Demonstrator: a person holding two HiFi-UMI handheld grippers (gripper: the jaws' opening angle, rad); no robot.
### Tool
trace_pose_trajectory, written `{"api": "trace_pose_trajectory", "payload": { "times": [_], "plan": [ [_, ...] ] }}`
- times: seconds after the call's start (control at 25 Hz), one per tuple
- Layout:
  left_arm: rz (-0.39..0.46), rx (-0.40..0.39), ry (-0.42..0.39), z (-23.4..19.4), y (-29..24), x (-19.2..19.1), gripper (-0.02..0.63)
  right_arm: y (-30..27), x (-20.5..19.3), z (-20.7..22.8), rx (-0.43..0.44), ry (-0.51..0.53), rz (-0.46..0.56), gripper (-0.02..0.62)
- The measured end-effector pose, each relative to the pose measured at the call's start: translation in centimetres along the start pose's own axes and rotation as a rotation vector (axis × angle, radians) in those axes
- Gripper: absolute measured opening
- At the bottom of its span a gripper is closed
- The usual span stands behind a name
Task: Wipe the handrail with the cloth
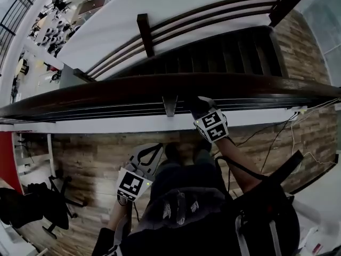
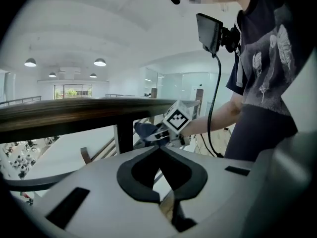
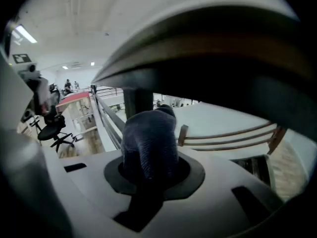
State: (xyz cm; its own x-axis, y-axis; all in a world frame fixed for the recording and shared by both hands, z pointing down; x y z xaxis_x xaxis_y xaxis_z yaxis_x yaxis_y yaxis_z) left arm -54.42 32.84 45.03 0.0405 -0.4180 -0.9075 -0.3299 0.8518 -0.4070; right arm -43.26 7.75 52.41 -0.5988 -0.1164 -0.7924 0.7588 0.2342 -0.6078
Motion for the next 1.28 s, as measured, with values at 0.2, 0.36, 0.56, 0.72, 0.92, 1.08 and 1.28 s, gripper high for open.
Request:
{"api": "trace_pose_trajectory", "payload": {
  "times": [0.2,0.36,0.56,0.72,0.92,1.08,1.28],
  "plan": [
    [-0.056,-0.051,0.027,-0.3,-3.0,0.1,0.006,-7.4,-0.5,1.0,-0.021,0.011,-0.053,0.067],
    [-0.108,-0.094,0.033,0.4,-5.3,0.2,0.006,-7.1,-1.1,1.0,-0.002,0.043,-0.049,0.067],
    [-0.105,-0.167,0.0,1.9,-9.8,1.7,0.006,-3.6,-4.0,5.1,-0.038,0.04,-0.079,0.067],
    [-0.077,-0.207,-0.065,4.2,-15.5,4.2,0.006,1.2,-7.8,11.7,-0.107,0.02,-0.095,0.067],
    [-0.07,-0.202,-0.085,11.8,-25.2,9.4,0.006,8.4,-12.5,22.0,-0.109,0.011,-0.099,0.067],
    [-0.055,-0.212,-0.055,20.0,-33.9,12.6,0.006,14.8,-17.5,30.8,-0.1,0.022,-0.129,0.067],
    [-0.025,-0.326,-0.018,24.8,-41.6,16.7,0.006,21.2,-22.7,41.1,-0.186,-0.068,-0.2,0.067]
  ]
}}
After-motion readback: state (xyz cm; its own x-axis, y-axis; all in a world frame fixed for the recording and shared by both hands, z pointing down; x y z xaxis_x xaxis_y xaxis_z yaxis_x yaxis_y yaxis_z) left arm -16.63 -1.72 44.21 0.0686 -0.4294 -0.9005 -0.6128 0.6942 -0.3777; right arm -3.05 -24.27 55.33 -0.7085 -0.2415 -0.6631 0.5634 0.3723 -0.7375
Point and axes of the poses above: the fingertips, and each gripper's own axes: y backward along the fingers, z to its right, x out of its top, the point moved 10 cm from there along y, backward along the fingers, and after that the axes turned 2 degrees about y, right-handed, at the moved point
